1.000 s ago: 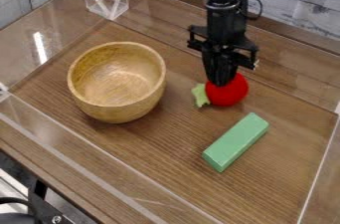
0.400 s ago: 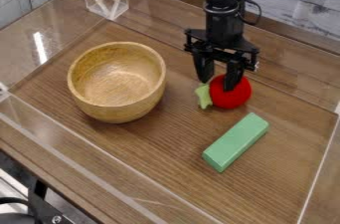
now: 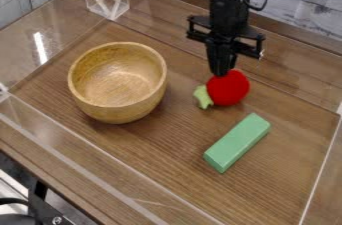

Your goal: Move the red fruit to the right side of the table

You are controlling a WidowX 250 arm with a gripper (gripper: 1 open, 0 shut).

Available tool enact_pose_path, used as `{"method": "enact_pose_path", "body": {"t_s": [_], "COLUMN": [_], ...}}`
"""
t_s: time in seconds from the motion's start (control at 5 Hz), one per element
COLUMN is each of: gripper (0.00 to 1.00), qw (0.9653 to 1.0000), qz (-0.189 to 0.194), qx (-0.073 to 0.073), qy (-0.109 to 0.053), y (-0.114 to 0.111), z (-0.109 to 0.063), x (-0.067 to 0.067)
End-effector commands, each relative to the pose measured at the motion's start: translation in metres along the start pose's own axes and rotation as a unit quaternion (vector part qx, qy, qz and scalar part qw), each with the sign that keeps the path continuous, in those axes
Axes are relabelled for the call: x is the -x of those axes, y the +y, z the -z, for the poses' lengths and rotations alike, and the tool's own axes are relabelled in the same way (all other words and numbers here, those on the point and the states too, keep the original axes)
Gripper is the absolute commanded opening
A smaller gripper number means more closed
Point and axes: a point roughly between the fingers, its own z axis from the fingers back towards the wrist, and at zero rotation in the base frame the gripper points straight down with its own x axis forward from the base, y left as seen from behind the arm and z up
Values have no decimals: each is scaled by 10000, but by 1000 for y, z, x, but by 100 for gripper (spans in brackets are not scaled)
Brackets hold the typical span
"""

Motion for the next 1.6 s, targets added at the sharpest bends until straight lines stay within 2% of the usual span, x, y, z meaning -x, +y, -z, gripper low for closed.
{"method": "enact_pose_path", "body": {"t_s": [0.0,0.2,0.4,0.6,1.0,1.4], "gripper": [0,0,0,100,100,100], "qw": [9994,9991,9985,9979,9944,9979], "qz": [265,382,504,610,1032,584], "qx": [-44,-46,8,62,128,107], "qy": [-207,-183,-216,-220,-177,-248], "y": [-3,-3,-7,-9,-18,-4], "z": [-7,4,7,11,-8,-17], "x": [-11,-9,-11,-12,-10,-6]}}
